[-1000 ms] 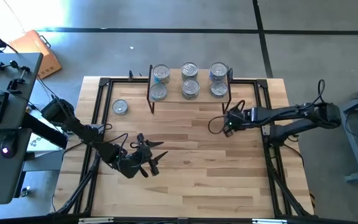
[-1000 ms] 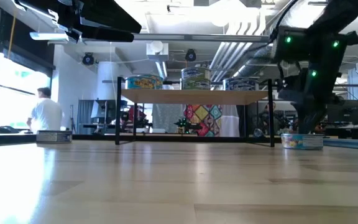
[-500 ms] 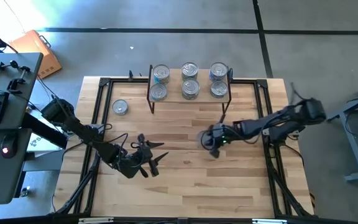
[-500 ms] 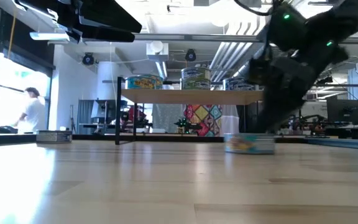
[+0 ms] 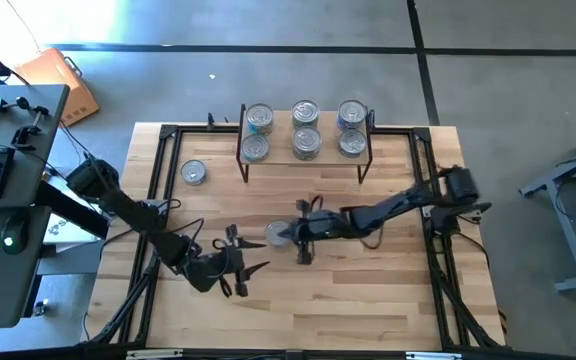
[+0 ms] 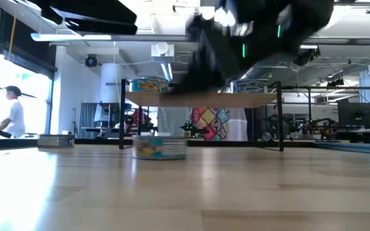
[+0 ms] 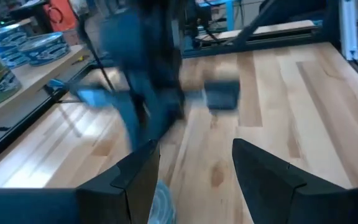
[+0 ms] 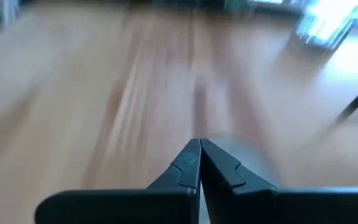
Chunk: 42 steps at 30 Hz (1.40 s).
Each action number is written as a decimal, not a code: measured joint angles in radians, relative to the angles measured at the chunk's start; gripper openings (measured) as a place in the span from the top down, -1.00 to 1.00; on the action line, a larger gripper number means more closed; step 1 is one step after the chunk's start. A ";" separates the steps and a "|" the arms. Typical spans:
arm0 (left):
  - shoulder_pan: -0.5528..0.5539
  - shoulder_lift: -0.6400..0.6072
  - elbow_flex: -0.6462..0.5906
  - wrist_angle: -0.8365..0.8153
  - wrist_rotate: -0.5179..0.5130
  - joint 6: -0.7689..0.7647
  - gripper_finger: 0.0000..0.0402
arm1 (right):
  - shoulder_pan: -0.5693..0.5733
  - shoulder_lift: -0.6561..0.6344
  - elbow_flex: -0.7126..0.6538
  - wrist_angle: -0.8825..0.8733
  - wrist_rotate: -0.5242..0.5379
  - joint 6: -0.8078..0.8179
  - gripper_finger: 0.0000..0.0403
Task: Stack canned seafood by type on shelf
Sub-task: Stack the yellow tuna can on top of the other yellow tuna can on the shelf
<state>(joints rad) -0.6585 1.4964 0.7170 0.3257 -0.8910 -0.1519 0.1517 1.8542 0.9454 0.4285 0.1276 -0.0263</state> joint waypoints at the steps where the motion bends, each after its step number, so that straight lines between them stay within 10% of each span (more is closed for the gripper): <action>1: -0.006 0.000 0.000 -0.002 0.000 0.000 0.03 | 0.013 -0.039 0.008 -0.004 0.037 -0.031 1.00; 14: 0.085 0.218 0.014 -0.067 0.122 0.150 0.04 | 0.275 -0.550 -0.435 0.052 0.221 0.080 1.00; 23: 0.289 0.225 0.028 -0.231 0.417 0.079 0.35 | 0.364 -0.540 -0.650 0.362 0.448 0.224 1.00; 30: 0.349 0.223 0.032 -0.249 0.572 0.081 0.93 | 0.363 -0.498 -0.630 0.365 0.272 0.162 1.00; 36: 0.347 0.207 0.053 -0.172 0.689 -0.006 0.98 | 0.321 -0.440 -0.577 0.365 0.229 0.100 0.96; 42: 0.351 0.191 0.107 -0.151 0.711 -0.109 1.00 | 0.229 -0.340 -0.488 0.285 0.194 0.001 0.48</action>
<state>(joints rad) -0.3077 1.6875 0.8237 0.1750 -0.1796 -0.2604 0.3807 1.5140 0.4571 0.7139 0.3217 -0.0257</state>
